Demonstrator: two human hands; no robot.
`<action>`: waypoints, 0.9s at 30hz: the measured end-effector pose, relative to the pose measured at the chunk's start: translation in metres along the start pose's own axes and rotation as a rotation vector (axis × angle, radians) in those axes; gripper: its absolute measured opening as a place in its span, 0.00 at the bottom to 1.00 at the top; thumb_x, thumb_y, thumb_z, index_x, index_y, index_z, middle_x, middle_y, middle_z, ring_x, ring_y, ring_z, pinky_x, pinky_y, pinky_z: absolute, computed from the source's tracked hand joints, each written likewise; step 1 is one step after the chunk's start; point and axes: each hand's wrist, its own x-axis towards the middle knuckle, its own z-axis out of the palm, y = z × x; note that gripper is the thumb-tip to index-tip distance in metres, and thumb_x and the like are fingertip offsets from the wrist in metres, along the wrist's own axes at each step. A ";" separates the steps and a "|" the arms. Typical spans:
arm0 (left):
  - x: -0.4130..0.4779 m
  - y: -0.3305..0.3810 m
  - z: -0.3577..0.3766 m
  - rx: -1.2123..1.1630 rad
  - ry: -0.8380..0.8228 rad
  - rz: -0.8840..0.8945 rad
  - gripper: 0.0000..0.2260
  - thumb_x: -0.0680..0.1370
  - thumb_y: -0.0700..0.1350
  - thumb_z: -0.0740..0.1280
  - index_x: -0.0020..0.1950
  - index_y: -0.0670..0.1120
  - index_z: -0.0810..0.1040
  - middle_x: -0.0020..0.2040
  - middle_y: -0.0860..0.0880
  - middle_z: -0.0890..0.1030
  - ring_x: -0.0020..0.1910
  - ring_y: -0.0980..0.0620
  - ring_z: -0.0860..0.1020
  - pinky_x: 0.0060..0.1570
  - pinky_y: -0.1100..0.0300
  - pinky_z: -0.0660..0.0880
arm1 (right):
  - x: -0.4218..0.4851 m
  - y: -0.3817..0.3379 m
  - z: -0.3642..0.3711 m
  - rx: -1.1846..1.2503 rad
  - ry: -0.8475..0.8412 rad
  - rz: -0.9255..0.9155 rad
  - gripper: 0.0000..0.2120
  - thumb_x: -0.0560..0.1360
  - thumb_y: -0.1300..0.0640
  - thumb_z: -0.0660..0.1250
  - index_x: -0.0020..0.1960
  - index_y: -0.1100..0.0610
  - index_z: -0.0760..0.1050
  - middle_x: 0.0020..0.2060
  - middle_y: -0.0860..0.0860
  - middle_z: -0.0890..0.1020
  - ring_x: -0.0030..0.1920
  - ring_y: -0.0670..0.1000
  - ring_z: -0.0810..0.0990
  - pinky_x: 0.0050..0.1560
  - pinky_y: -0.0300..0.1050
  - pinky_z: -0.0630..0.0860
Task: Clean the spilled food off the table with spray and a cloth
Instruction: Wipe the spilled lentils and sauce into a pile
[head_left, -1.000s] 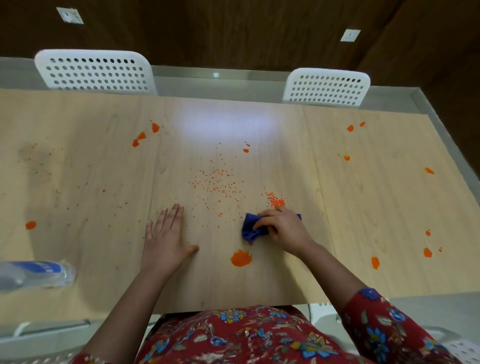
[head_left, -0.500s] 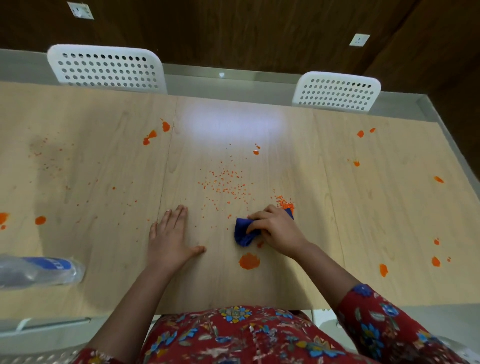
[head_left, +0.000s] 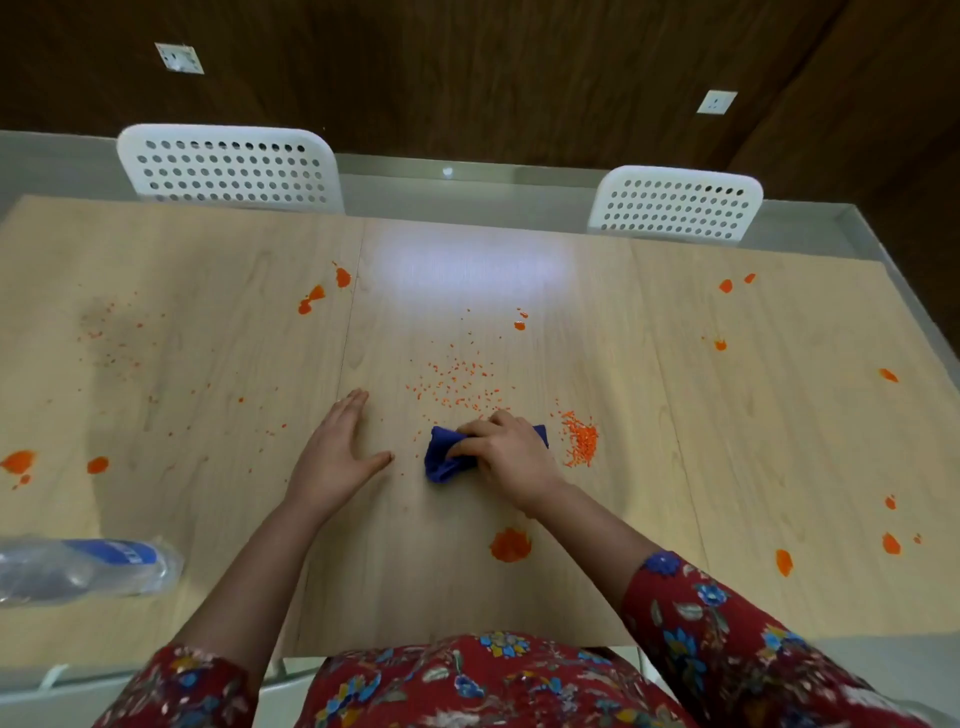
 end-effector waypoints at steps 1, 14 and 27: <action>0.008 0.001 -0.002 -0.031 -0.024 0.014 0.41 0.72 0.51 0.74 0.79 0.50 0.55 0.79 0.53 0.56 0.77 0.53 0.55 0.74 0.56 0.55 | 0.006 -0.001 -0.002 0.000 0.009 0.021 0.16 0.78 0.63 0.63 0.60 0.47 0.80 0.62 0.48 0.79 0.51 0.55 0.72 0.46 0.45 0.62; 0.079 0.000 -0.005 0.178 -0.328 0.060 0.52 0.71 0.66 0.68 0.79 0.51 0.36 0.77 0.53 0.32 0.76 0.51 0.34 0.74 0.49 0.38 | -0.078 0.111 -0.038 0.287 0.515 1.049 0.19 0.80 0.58 0.59 0.70 0.53 0.71 0.63 0.55 0.72 0.57 0.58 0.77 0.57 0.48 0.71; 0.086 0.006 -0.004 0.302 -0.435 0.028 0.42 0.78 0.66 0.55 0.76 0.51 0.29 0.73 0.52 0.24 0.74 0.50 0.29 0.73 0.48 0.35 | 0.020 0.008 0.018 0.285 0.403 0.855 0.20 0.80 0.53 0.59 0.72 0.50 0.66 0.61 0.51 0.68 0.51 0.51 0.75 0.48 0.46 0.77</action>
